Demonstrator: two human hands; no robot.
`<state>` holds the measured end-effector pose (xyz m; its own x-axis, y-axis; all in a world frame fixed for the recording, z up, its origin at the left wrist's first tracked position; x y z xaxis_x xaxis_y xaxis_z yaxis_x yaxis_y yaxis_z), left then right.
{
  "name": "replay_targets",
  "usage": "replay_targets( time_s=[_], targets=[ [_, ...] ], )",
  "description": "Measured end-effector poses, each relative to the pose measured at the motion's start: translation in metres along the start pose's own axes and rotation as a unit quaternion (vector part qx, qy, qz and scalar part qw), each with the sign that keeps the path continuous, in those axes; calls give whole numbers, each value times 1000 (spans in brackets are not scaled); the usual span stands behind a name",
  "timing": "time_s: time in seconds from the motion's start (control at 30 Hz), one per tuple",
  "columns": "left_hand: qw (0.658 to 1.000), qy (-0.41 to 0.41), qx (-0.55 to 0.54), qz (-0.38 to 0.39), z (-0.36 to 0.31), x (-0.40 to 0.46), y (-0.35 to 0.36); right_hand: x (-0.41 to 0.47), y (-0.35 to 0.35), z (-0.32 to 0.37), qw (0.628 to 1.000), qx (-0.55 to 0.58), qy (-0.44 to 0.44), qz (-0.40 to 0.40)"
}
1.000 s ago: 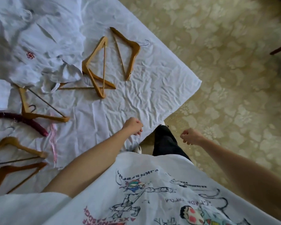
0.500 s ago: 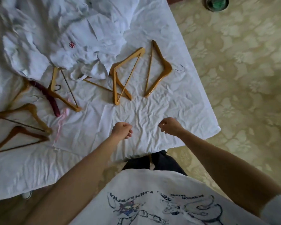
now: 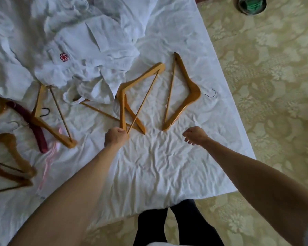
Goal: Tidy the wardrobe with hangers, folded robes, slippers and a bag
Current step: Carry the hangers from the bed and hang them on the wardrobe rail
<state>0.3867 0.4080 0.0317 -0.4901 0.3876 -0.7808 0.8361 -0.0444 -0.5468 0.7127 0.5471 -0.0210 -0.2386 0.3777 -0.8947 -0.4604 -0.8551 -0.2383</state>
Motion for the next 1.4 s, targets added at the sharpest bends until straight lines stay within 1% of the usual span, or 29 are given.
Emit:
replay_targets(
  time_s=[0.07, 0.2, 0.3, 0.43, 0.47, 0.57, 0.67, 0.77, 0.87, 0.9, 0.93, 1.0, 1.03, 1.07, 1.13, 1.2, 1.27, 1.3, 1.33, 1.4],
  targets=[
    [999, -12, 28, -18, -11, 30, -3, 29, -7, 3, 1000, 15, 7, -19],
    [993, -34, 95, -59, -22, 94, -1, 87, -22, 5, 992, 53, 28, -109],
    [989, -41, 127, -60, -24, 141, 8, 129, -23, 8, 987, 71, 53, -131],
    [972, -29, 208, -107, -33, 159, 22, 149, -20, 23, 977, 41, 62, -198],
    [970, -35, 214, -105, -33, 156, 25, 146, -15, 25, 976, 31, 66, -207],
    [976, -50, 201, -62, -27, 136, 40, 126, 6, 16, 976, 25, 88, -197],
    [982, -62, 178, -11, -12, 105, 62, 99, 29, -5, 983, 18, 114, -145],
    [978, -86, 188, 39, 12, 75, 81, 74, 48, -27, 985, 24, 142, -92],
    [973, -120, 173, 91, 37, 61, 91, 66, 57, -44, 984, 31, 164, -70],
    [976, -121, 159, 88, 41, 59, 91, 65, 57, -45, 983, 33, 163, -73],
    [982, -108, 141, 66, 42, 58, 90, 66, 57, -45, 983, 40, 160, -78],
    [995, -36, 89, -29, 26, 55, 81, 66, 57, -44, 983, 57, 152, -90],
    [995, 5, 61, -77, 13, 54, 76, 67, 57, -44, 982, 59, 151, -97],
    [993, 39, 34, -102, -4, 51, 72, 68, 57, -44, 982, 59, 147, -102],
    [994, 63, -5, -92, -34, 52, 73, 68, 58, -43, 982, 58, 144, -107],
    [994, 33, -45, -89, -46, 59, 75, 66, 59, -42, 982, 64, 145, -106],
    [991, -42, -80, -102, -36, 64, 76, 65, 57, -41, 981, 72, 144, -111],
    [988, -85, -88, -96, -23, 67, 77, 65, 57, -41, 980, 80, 143, -115],
    [984, -133, -87, -82, -8, 69, 80, 66, 56, -43, 978, 94, 143, -119],
    [973, -211, -87, -35, 24, 73, 91, 69, 59, -48, 967, 162, 141, -135]
  ],
)
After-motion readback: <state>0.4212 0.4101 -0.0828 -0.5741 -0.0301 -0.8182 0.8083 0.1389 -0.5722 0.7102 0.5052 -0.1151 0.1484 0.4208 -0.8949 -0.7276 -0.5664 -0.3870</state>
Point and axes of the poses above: each hand's wrist, its own x-axis towards the middle knuckle, its own y-axis out of the palm, z = x × y, the point moved 6 cm from there along x, towards the middle knuckle, and after that the axes turned 11 degrees about z, right-handed, at the moved point
